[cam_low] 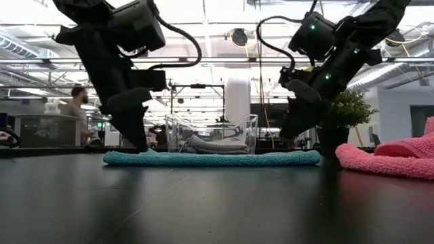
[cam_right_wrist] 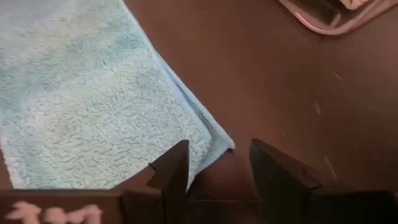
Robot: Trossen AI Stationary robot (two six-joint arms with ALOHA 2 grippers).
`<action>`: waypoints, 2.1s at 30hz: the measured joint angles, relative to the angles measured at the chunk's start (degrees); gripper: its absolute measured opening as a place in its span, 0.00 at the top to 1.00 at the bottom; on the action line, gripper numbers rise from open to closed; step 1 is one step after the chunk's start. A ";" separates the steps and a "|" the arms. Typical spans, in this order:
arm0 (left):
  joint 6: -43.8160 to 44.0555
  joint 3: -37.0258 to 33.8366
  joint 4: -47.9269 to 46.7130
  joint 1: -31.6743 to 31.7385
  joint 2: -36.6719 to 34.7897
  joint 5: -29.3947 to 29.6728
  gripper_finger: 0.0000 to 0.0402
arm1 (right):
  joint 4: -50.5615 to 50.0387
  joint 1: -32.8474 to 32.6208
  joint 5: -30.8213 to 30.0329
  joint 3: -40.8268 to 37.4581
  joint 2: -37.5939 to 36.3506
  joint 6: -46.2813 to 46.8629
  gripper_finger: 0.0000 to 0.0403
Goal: Fold microfiber towels
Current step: Fold the light blue microfiber cloth
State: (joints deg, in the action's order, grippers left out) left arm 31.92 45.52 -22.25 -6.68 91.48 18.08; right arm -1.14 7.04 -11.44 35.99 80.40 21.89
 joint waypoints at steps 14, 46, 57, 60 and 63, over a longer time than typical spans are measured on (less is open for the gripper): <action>2.07 0.00 -0.23 1.32 0.07 -0.08 0.73 | 5.14 2.37 8.41 0.13 9.76 -1.80 0.57; 1.71 0.02 0.86 -1.56 -0.02 -7.93 0.73 | 4.87 2.81 8.48 0.07 10.08 -0.85 0.99; 1.27 0.02 -2.01 -1.29 -0.02 -4.69 0.73 | 4.74 2.81 8.52 0.02 9.87 -0.04 1.00; 1.35 -0.07 -1.74 -1.29 -0.02 -4.52 0.73 | 4.32 2.81 8.65 0.00 9.34 -0.04 1.00; 2.74 -1.26 -1.45 -1.29 -0.02 -4.43 0.73 | 4.13 2.77 9.01 -0.04 8.94 -0.04 1.00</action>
State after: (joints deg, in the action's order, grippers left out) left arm 34.66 44.26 -23.70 -7.97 91.46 13.65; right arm 2.99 9.80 -2.43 35.94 89.34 21.85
